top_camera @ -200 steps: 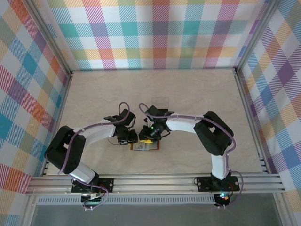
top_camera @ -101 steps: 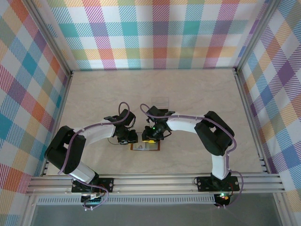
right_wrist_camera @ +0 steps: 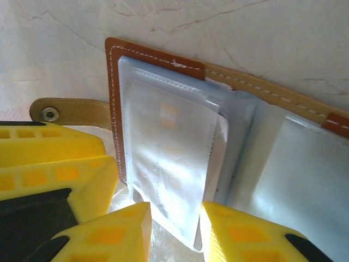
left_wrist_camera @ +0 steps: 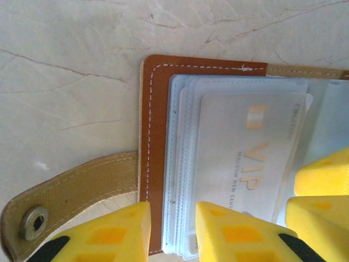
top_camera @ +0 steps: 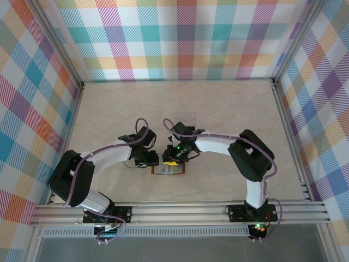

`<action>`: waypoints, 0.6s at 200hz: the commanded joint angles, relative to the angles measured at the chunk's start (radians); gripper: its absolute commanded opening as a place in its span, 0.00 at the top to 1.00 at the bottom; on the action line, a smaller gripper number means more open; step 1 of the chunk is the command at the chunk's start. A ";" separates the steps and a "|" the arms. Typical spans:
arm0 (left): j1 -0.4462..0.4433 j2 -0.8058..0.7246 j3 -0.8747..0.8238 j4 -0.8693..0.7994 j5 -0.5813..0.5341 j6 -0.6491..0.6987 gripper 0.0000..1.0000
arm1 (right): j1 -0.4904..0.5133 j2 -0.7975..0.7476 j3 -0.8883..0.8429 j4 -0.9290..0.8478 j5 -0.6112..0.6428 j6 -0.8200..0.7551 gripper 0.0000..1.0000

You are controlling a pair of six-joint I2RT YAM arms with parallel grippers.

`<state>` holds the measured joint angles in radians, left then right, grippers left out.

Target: Take the credit cards out of the card holder

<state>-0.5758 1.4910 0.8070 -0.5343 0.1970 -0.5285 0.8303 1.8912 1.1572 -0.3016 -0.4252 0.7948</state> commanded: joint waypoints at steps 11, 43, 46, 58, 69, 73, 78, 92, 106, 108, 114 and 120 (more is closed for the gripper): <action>-0.007 0.022 -0.014 -0.024 -0.001 0.001 0.73 | -0.007 0.014 -0.007 0.013 -0.020 0.003 0.69; -0.007 0.046 -0.020 -0.003 0.012 0.000 0.73 | -0.008 0.037 -0.005 0.008 -0.012 0.000 0.69; -0.007 0.046 -0.020 -0.001 0.011 -0.001 0.73 | -0.009 0.038 -0.005 0.006 -0.008 0.000 0.70; -0.007 0.053 -0.023 0.003 0.009 0.000 0.74 | -0.009 0.040 -0.005 -0.006 0.003 -0.007 0.70; -0.007 0.061 -0.022 -0.002 0.000 0.002 0.73 | -0.009 0.041 0.000 -0.027 0.021 -0.013 0.70; -0.007 0.062 -0.022 -0.005 -0.003 0.002 0.74 | -0.009 0.042 0.003 -0.038 0.029 -0.020 0.70; -0.007 0.064 -0.023 -0.006 -0.008 0.004 0.74 | -0.010 0.042 0.006 -0.051 0.036 -0.025 0.70; -0.007 0.065 -0.025 -0.018 -0.016 0.004 0.74 | -0.010 0.035 0.012 -0.078 0.063 -0.035 0.70; -0.007 0.061 -0.026 -0.028 -0.021 0.007 0.75 | -0.010 0.023 0.013 -0.099 0.091 -0.044 0.70; -0.007 0.059 -0.026 -0.029 -0.022 0.008 0.75 | -0.010 0.022 0.013 -0.103 0.094 -0.045 0.70; -0.007 0.058 -0.026 -0.032 -0.024 0.010 0.75 | -0.010 0.018 0.015 -0.108 0.101 -0.048 0.70; -0.007 0.055 -0.028 -0.033 -0.024 0.009 0.75 | -0.010 0.016 0.018 -0.114 0.104 -0.052 0.70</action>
<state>-0.5758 1.5352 0.8005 -0.5396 0.1967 -0.5297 0.8276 1.9102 1.1606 -0.3317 -0.3927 0.7769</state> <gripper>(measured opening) 0.254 0.302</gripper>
